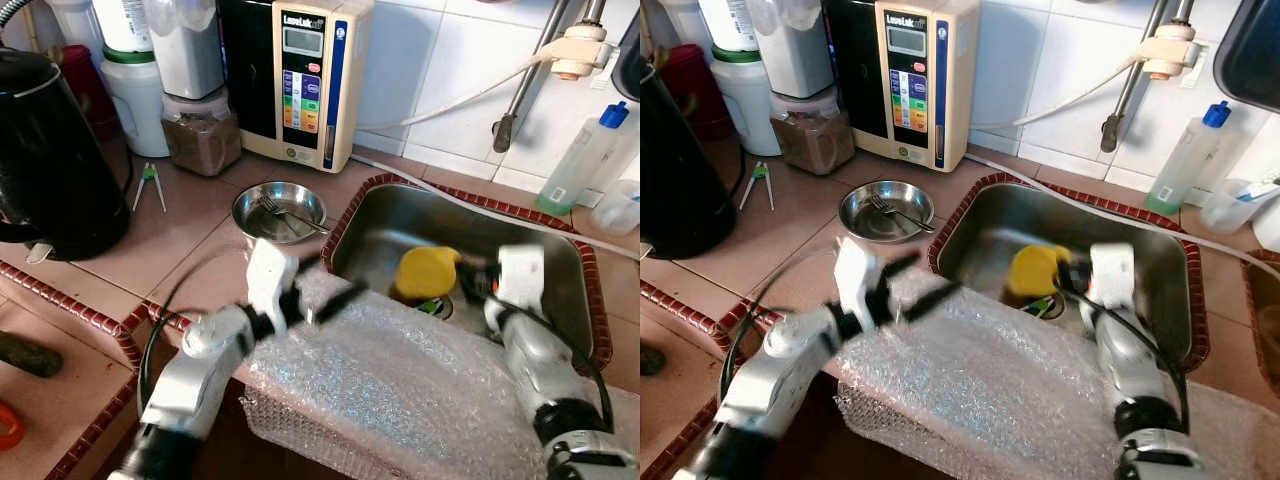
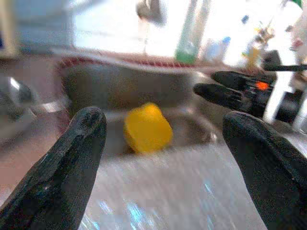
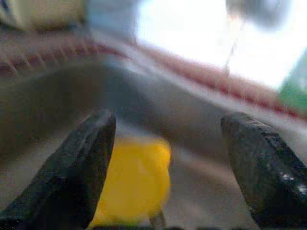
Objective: Kitchen organization
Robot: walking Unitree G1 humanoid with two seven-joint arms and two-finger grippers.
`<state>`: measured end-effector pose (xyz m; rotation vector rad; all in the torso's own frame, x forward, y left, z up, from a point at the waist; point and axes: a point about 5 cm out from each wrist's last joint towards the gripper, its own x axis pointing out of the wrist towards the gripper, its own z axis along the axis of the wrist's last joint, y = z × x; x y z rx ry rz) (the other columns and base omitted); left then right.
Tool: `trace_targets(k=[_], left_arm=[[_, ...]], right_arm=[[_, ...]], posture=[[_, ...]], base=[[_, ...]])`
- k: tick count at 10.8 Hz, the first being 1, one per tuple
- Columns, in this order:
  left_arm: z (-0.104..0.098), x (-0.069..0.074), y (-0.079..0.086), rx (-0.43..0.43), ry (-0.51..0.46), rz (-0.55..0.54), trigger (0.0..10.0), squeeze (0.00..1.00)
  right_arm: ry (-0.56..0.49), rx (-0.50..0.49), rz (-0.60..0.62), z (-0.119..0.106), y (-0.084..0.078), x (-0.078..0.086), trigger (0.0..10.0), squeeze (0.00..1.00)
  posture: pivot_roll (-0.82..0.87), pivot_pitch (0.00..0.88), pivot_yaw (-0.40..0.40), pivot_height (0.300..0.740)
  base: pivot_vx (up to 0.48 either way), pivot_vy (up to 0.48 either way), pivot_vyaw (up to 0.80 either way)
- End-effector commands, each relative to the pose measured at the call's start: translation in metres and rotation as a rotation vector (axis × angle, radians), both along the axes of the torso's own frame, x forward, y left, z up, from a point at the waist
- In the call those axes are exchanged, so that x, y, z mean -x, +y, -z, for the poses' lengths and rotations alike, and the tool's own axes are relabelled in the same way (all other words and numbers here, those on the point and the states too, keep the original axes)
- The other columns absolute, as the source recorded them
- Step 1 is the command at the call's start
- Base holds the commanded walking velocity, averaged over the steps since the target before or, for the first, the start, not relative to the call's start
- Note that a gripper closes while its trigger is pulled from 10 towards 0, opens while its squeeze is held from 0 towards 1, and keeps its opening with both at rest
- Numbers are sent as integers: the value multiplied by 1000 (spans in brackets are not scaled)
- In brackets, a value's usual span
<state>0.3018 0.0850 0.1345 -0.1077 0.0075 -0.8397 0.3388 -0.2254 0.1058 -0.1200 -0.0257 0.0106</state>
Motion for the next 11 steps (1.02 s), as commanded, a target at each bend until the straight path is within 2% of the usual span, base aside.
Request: trace_targets(k=[1,2,4,5,7,8,9,10,11], left_arm=[[-1,-4,0,-9,-20,-35,10000,1000],[1,-6,-4,-32,-39,-62,10000,1000],[9,-15,-10,-82,-58,-130,10000,1000],[11,-19,-12,-103,-57,-156,10000,1000],[1,-33,-21,-38,-70,-223,10000,1000],[-3,-38,-22,-41,-100,-257,10000,1000],[-3,-47,-19,-72,-97,-332,10000,667],[-2,-56,-11,-114,-85,-438,10000,671],[0,-61,-6,-116,-57,-487,10000,667]], right_arm=[[-52,-4,-23,-8,8,1,10000,1000],[-93,-38,-82,-13,25,5,10000,1000],[-109,-54,-187,-18,57,21,10000,1000],[-113,-60,-212,-20,63,27,10000,1000],[-94,-38,-285,-21,78,45,10000,1000],[-75,-32,-290,-18,80,50,10000,1000],[-64,-30,-293,-18,82,56,10000,1000],[-58,-27,-298,-19,83,59,10000,1000],[-54,-24,-303,-20,84,61,10000,1000]], posture=[[83,0,-23,740],[82,0,-27,740],[60,0,-30,740],[47,0,-29,740],[17,0,-20,740],[4,0,-15,740],[-3,0,-11,740],[-12,0,-6,740],[-14,0,-4,740]], base=[[0,0,0],[0,0,0],[0,0,0],[0,0,0],[0,0,0],[0,0,0],[0,0,0],[0,0,0],[0,0,0]])
